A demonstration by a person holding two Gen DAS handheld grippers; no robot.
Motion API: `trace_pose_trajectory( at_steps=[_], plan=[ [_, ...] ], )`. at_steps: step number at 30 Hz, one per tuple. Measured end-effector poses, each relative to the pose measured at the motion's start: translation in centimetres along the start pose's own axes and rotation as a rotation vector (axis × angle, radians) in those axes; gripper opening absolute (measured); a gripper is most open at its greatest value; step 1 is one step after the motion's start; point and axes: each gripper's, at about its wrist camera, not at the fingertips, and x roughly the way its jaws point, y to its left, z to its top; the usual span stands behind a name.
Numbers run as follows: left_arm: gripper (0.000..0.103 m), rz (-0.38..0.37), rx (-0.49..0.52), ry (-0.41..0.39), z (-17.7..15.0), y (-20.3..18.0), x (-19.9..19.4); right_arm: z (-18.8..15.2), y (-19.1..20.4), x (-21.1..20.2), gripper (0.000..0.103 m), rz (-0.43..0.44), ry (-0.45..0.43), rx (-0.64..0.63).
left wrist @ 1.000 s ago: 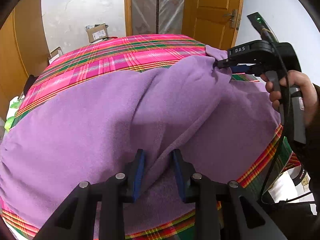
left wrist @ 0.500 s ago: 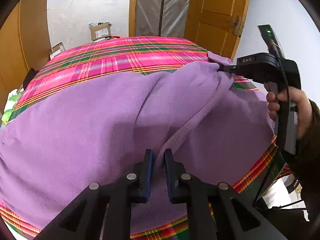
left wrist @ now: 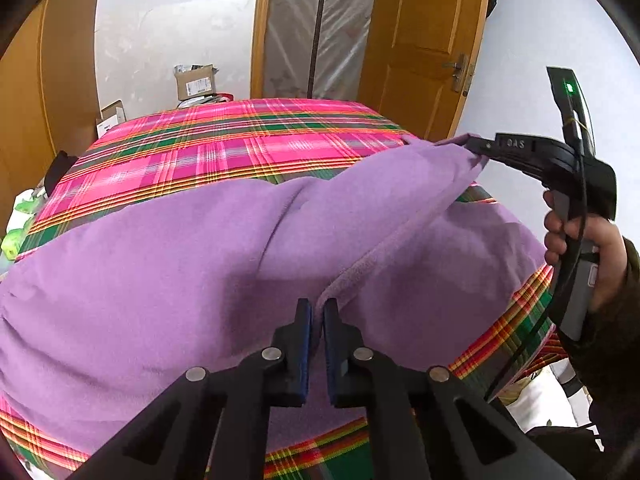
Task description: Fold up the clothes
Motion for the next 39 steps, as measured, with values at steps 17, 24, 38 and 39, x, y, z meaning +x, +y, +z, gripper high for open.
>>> trace_pose_trajectory(
  at_steps=[17,24,38,39],
  plan=[
    [0.006,-0.019,0.044,0.020,-0.9,-0.6,-0.8,-3.4,-1.5,-5.5,0.006,-0.067,-0.069,-0.033],
    [0.006,-0.014,0.060,0.042,-1.9,-1.4,-0.8,-5.2,-2.7,-5.9,0.006,-0.072,-0.042,0.005],
    [0.006,0.002,0.066,0.100,-3.0,-1.3,0.5,-8.1,-3.9,-5.8,0.006,-0.075,0.014,0.026],
    [0.006,0.002,0.068,0.103,-3.0,-1.3,0.6,-8.4,-4.0,-5.7,0.006,-0.078,0.019,0.025]
  ],
)
